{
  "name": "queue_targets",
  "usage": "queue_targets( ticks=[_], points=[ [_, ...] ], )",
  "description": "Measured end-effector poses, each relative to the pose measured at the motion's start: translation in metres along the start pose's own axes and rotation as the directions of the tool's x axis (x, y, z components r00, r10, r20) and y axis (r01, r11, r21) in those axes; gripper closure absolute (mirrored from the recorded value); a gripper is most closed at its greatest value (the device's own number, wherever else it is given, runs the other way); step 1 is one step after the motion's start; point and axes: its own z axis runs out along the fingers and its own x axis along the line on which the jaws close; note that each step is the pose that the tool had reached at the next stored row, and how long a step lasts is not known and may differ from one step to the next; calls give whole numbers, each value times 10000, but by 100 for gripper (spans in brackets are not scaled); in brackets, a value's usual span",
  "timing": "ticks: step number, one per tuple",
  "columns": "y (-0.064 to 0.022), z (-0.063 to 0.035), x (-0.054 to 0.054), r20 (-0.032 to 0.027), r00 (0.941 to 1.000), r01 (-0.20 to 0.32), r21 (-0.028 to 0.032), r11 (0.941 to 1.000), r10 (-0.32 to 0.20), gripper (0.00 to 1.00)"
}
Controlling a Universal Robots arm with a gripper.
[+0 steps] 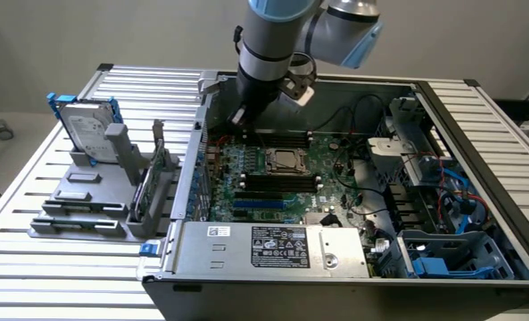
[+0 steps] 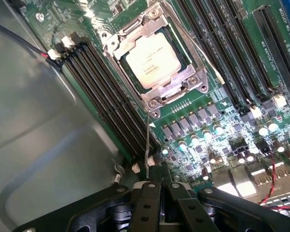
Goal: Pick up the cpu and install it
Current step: 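Close the cpu cover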
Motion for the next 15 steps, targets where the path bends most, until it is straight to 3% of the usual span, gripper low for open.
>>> queue_targets(
  ticks=[11,15],
  points=[
    [-26,14,41,-598,9978,-322,-801,9963,274,89],
    [-29,16,44,-818,9956,-537,-1065,9929,451,89]
  ],
)
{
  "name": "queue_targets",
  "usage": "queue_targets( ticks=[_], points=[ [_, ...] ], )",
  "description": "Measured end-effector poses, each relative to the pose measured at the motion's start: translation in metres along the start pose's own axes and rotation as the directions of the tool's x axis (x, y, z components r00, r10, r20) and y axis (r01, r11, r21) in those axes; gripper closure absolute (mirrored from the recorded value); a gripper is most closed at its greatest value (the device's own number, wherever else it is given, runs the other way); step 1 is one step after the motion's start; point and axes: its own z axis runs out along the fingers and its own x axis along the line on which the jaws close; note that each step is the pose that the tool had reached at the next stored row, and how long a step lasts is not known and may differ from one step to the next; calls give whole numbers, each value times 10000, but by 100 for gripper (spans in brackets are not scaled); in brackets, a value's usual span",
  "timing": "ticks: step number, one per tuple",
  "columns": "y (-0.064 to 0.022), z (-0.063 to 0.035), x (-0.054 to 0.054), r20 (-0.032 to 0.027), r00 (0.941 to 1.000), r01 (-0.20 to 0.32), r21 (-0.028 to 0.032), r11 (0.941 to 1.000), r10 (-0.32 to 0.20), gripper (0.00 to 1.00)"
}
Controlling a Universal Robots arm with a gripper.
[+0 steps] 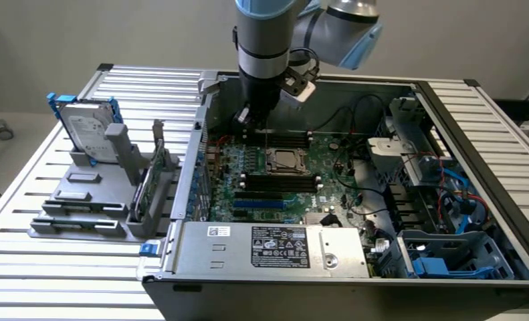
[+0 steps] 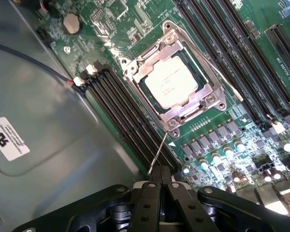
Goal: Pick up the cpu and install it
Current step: 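Close the cpu cover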
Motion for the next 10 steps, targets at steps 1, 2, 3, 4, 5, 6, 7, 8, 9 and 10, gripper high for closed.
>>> queue_targets(
  ticks=[1,2,3,4,5,6,7,8,9,10],
  points=[
    [0,1,1,-51,10000,-48,-72,10000,48,89],
    [-1,2,1,-103,9999,-96,-145,9998,94,89],
    [-1,3,2,-158,9998,-146,-226,9996,142,89],
    [-1,4,2,-210,9996,-190,-307,9993,184,89],
    [-2,5,3,-261,9994,-234,-389,9990,224,89],
    [-2,7,3,-308,9992,-279,-466,9985,264,89],
    [-2,12,3,-336,9990,-322,-520,9981,305,89],
    [-2,17,2,-352,9988,-359,-559,9978,340,89],
    [-1,25,1,-365,9987,-389,-591,9975,368,89],
    [-1,33,0,-375,9985,-416,-616,9972,393,89]
  ],
)
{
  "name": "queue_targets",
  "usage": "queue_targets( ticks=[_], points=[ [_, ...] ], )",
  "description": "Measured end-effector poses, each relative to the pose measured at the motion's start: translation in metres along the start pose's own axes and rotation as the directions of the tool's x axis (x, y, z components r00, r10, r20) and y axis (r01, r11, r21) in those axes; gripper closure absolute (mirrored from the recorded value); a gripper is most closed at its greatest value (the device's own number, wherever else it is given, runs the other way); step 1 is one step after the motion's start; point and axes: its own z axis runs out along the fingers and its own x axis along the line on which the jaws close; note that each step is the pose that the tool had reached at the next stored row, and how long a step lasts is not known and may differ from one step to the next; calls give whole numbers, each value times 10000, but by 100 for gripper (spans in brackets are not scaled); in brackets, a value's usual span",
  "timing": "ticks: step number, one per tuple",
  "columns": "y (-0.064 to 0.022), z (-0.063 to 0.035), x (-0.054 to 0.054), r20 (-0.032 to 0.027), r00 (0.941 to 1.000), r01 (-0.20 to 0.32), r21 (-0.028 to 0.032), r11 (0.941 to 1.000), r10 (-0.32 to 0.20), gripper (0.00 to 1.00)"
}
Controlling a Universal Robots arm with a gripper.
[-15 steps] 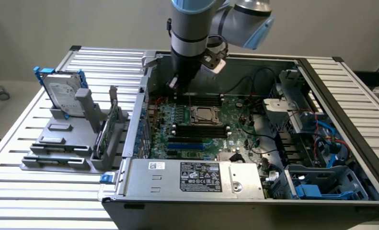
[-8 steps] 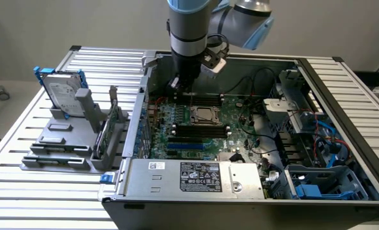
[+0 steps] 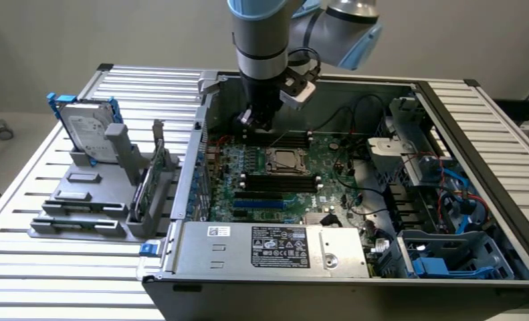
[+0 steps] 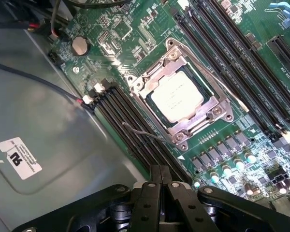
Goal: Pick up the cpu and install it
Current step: 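Close the cpu cover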
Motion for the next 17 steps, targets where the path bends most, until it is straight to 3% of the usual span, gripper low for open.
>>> queue_targets(
  ticks=[3,7,17],
  points=[
    [2,33,-7,-14,10000,-59,-56,10000,59,89],
    [7,78,-20,58,10000,-53,-159,9999,53,89],
    [25,240,-65,8,10000,-19,-263,9997,20,89]
  ],
)
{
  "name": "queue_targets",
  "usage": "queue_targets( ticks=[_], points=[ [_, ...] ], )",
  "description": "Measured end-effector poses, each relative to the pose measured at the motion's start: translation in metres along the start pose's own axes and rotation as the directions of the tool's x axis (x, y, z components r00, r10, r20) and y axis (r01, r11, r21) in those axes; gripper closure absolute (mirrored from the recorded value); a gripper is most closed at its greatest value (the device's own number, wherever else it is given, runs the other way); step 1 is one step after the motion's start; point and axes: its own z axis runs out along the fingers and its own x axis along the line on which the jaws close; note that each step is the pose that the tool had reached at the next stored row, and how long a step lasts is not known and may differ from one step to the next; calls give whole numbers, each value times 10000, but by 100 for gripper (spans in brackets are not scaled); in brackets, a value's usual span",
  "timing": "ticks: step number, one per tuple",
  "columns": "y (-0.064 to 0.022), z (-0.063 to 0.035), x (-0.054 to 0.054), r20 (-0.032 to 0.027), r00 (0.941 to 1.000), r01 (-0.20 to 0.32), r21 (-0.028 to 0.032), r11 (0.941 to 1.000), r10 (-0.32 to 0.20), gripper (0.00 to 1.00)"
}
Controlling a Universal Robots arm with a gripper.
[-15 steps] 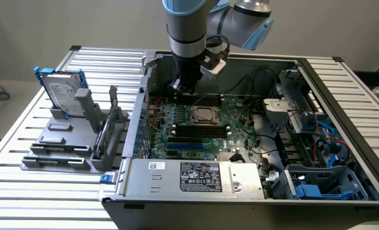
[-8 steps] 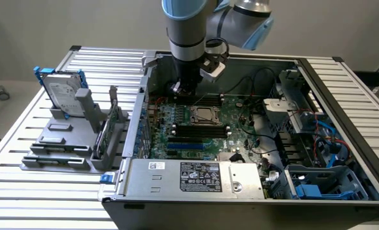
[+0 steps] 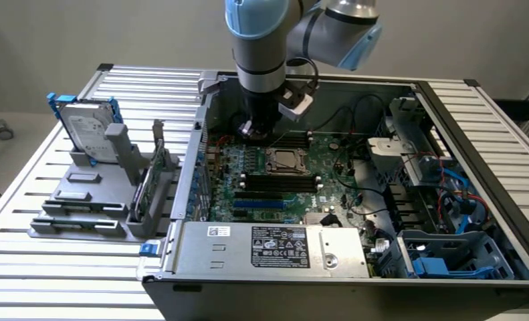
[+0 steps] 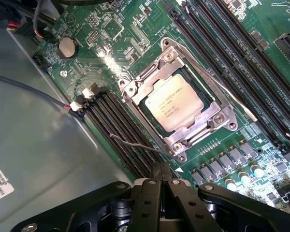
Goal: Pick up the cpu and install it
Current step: 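Close the cpu cover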
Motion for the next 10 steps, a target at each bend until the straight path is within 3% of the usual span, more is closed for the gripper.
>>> queue_targets(
  ticks=[5,10],
  points=[
    [5,71,-16,-13,10000,19,-62,10000,-19,89],
    [3,107,-4,64,10000,54,-198,9998,-53,89]
  ],
)
